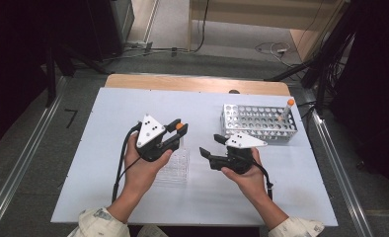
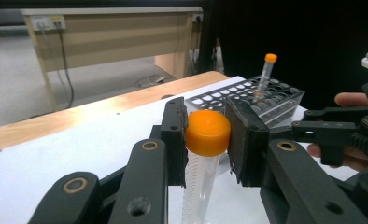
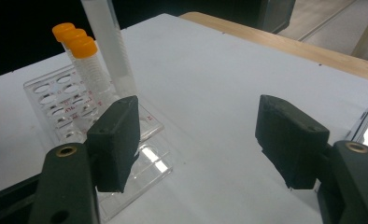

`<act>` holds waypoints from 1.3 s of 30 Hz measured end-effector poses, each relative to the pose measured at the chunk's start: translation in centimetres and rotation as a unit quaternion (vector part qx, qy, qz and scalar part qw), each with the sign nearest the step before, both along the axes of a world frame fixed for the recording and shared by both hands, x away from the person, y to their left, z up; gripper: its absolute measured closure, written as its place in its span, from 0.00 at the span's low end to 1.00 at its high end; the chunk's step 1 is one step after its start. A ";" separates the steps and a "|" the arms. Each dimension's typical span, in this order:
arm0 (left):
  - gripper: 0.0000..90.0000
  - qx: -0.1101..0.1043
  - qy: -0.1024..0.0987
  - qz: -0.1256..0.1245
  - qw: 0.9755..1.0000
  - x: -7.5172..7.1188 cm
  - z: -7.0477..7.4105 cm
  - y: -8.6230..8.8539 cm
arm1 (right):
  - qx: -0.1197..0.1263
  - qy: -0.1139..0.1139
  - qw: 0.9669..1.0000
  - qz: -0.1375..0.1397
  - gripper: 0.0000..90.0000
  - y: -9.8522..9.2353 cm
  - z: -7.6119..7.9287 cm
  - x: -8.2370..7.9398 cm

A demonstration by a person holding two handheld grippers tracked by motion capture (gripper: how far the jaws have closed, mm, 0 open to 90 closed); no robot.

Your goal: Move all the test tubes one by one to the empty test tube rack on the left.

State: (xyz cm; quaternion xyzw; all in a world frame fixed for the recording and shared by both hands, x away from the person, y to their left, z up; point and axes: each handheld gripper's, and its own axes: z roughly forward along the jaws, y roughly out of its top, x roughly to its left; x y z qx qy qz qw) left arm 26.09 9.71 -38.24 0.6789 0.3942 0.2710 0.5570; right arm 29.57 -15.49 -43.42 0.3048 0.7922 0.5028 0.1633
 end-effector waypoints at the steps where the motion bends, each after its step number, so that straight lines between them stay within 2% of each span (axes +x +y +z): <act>1: 0.79 -0.001 0.000 0.003 1.000 0.0 0.0 0.3 | -0.001 0.000 1.000 0.000 0.33 0.0 0.0 0.0; 5: 0.79 0.001 0.005 0.015 1.000 -0.1 -0.2 1.3 | 0.000 -0.001 1.000 0.001 0.33 0.1 0.0 -0.1; 10: 0.79 0.004 0.012 0.020 1.000 -0.3 -1.0 1.8 | 0.003 0.000 1.000 0.001 0.32 -0.1 0.0 0.0; 15: 0.79 0.007 0.015 0.023 1.000 -0.3 -1.7 1.9 | 0.003 0.002 1.000 -0.001 0.30 -0.1 -0.1 -0.1; 26: 0.79 0.015 0.013 0.030 0.999 -0.5 -2.2 2.0 | 0.003 0.002 1.000 -0.006 0.26 -0.2 -0.2 -0.1; 32: 0.78 0.017 0.022 0.029 0.999 -0.6 -3.0 2.2 | 0.006 0.008 1.000 -0.009 0.19 -0.1 -0.3 -0.1; 39: 0.78 0.023 0.029 0.031 0.999 -0.7 -4.0 2.3 | 0.005 0.010 1.000 -0.010 0.19 0.0 -0.4 0.0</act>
